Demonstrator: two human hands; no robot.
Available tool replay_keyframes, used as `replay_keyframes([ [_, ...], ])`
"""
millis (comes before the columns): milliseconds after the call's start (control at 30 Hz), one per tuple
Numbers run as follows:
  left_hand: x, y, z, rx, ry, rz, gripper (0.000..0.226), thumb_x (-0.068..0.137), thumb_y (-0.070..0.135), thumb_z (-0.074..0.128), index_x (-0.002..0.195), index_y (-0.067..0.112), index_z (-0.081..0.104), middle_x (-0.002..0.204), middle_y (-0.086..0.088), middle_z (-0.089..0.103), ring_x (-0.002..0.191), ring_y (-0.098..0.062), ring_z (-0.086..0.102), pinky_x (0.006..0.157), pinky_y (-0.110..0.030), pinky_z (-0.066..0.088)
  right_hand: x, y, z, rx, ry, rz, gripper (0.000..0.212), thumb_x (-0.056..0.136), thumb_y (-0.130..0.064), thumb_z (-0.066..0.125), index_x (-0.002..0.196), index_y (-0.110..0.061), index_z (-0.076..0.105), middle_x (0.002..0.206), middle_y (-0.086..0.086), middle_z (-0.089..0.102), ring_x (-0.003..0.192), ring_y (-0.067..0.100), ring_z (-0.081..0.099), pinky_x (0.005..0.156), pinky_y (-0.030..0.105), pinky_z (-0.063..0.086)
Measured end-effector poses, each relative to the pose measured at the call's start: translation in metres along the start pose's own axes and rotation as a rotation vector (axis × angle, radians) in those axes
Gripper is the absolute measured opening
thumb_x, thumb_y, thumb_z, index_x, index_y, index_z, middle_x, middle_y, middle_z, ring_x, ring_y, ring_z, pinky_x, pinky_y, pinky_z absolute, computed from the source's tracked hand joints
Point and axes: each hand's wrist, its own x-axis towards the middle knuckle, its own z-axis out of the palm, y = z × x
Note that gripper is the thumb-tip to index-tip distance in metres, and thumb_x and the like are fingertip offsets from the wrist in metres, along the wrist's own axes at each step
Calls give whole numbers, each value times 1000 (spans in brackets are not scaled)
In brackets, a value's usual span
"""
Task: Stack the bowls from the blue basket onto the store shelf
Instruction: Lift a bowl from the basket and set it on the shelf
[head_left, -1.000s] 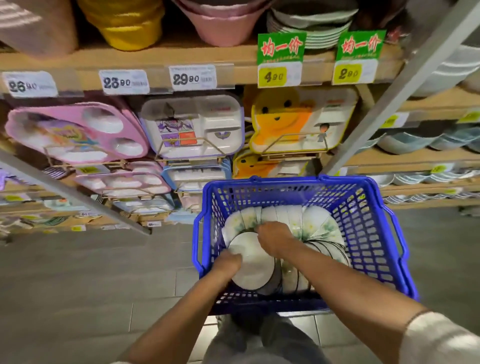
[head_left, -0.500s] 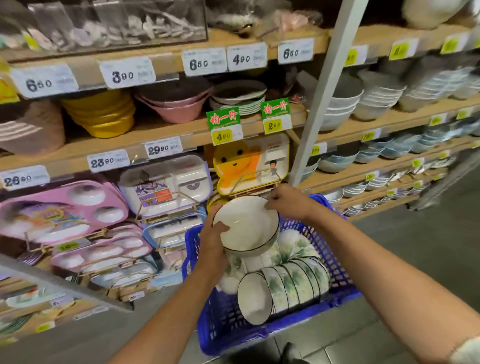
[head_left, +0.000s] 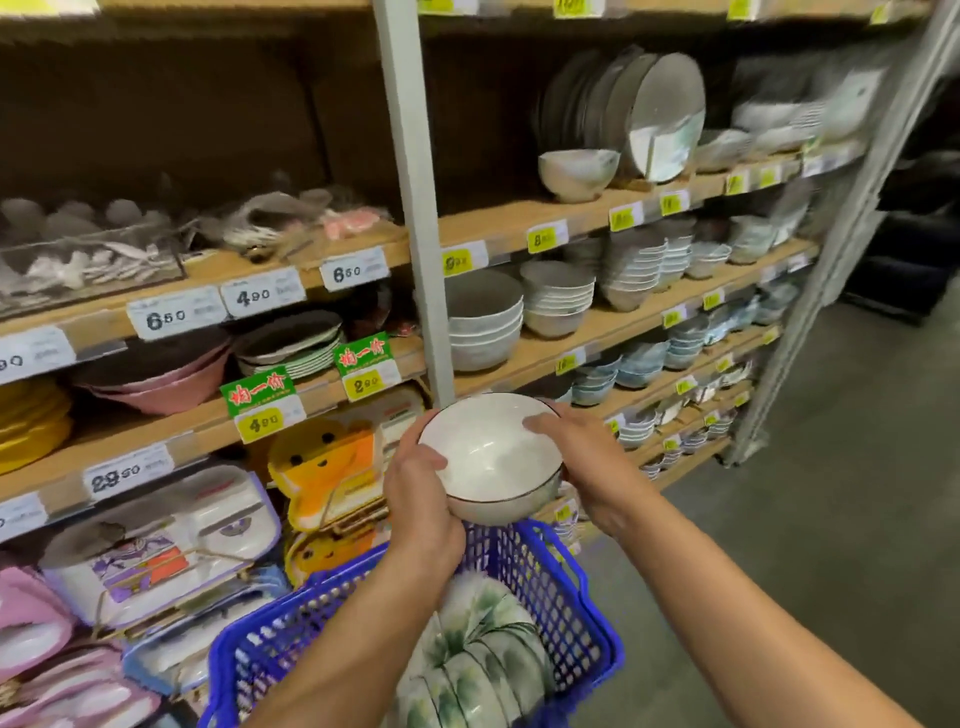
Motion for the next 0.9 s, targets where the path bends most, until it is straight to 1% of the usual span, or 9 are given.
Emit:
replay_keyframes([
  [67,-7,-14,42,3,19,27,50,71,-3,37,95,26,70,117,-13,63,108,-40,58,89,-53,52,4,-4,-30,89,56,-3,45,84,-22,60,129,-27,56,120,-2,63,110,22,60,92,38,51],
  [133,-14,-30,87,-3,19,43,50,72,-3,36,99,25,69,114,-12,63,106,-41,58,83,-51,53,7,-10,-64,171,132,-32,55,83,-22,60,136,-31,47,123,-6,55,113,22,55,96,44,50],
  [267,-28,-62,169,10,29,79,53,80,-2,37,120,23,61,118,-11,58,97,-31,57,75,-42,55,22,-24,-126,276,248,-116,43,83,-16,56,120,-37,50,111,-10,56,102,13,55,76,31,50],
  [400,-41,-85,234,42,-17,101,48,85,1,37,118,30,57,107,-5,58,86,-22,57,57,-30,50,44,-47,-182,321,330,-62,40,82,-8,47,109,-37,54,108,-6,57,102,23,56,86,44,52],
  [500,-35,-94,273,90,-58,103,42,86,3,38,105,36,55,101,1,57,86,-19,56,61,-31,49,66,-64,-220,330,338,-45,42,82,-2,38,96,-34,60,103,-1,61,100,30,58,87,48,53],
  [633,-12,-99,312,160,-74,135,44,87,3,42,124,24,51,113,-6,57,100,-26,55,84,-41,49,104,-83,-256,303,310,-47,47,80,2,32,97,-29,64,107,8,62,100,35,58,87,52,52],
  [700,4,-101,329,167,-70,141,42,87,4,43,123,23,51,117,-8,56,104,-28,55,88,-43,48,125,-91,-269,309,298,-55,50,78,4,32,97,-26,66,108,11,64,100,36,59,83,50,53],
  [800,28,-99,350,156,-82,170,37,87,6,44,118,26,52,110,-2,58,93,-18,55,71,-34,45,156,-104,-280,316,257,-66,52,76,5,33,109,-19,67,108,13,65,98,36,60,67,37,52],
  [900,59,-92,370,164,-105,204,38,87,8,45,120,26,54,106,5,57,91,-14,54,65,-31,42,191,-122,-285,346,210,-60,50,75,7,34,102,-20,67,93,7,66,82,26,60,50,24,48],
])
